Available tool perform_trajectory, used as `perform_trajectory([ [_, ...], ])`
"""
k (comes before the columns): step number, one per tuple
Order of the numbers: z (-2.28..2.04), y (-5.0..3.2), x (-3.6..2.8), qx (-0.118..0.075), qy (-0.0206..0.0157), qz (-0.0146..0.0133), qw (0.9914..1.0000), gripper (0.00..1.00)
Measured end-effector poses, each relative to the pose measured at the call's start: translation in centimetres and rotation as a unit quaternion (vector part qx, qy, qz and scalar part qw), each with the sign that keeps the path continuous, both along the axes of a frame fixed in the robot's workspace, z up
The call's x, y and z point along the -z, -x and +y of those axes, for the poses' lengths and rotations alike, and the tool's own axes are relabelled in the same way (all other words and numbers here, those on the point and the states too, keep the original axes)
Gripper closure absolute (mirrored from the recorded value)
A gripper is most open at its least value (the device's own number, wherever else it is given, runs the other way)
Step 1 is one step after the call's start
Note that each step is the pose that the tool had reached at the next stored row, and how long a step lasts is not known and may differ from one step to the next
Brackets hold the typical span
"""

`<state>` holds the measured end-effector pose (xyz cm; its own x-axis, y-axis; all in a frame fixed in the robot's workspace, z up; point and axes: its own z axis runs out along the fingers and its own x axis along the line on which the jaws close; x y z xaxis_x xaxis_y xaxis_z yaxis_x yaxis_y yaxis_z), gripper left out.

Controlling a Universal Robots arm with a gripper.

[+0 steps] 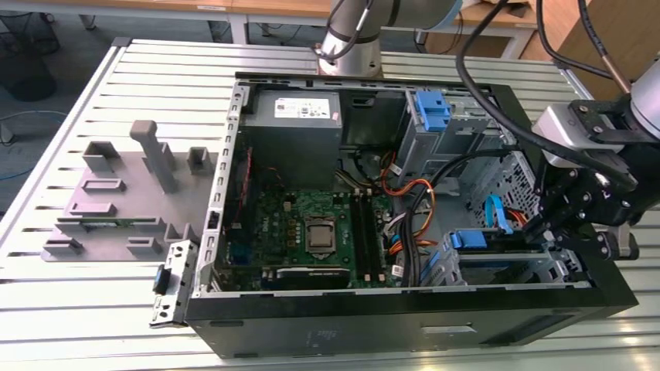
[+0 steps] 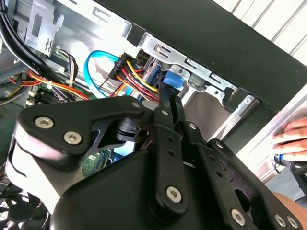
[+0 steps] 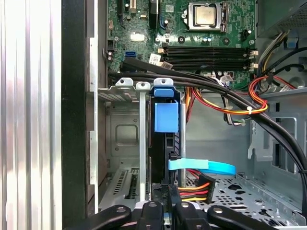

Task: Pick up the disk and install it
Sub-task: 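Insert the second disk wire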

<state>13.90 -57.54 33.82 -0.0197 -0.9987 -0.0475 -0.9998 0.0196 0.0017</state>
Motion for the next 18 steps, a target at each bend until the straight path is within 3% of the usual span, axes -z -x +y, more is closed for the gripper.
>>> perform_trajectory([
  [3,0.1,0.0,-0.12,0.0,0.0006,0.0,1.0,0.84],
  [8,1.02,0.09,-0.13,0.0,0.0052,0.0,0.99999,0.84],
  [9,1.06,0.12,-0.14,0.0,0.0075,0.0,0.99997,0.84],
  [11,1.09,0.18,-0.13,0.0,0.0208,0.0,0.99978,0.84],
  [12,1.16,0.22,-0.13,0.0,0.0254,0.0,0.99968,0.84],
  [13,1.28,0.25,-0.13,0.0,0.0276,0.0,0.99962,0.84],
  [18,1.83,0.5,-0.11,0.0,0.0312,-0.0002,0.99951,0.84],
])
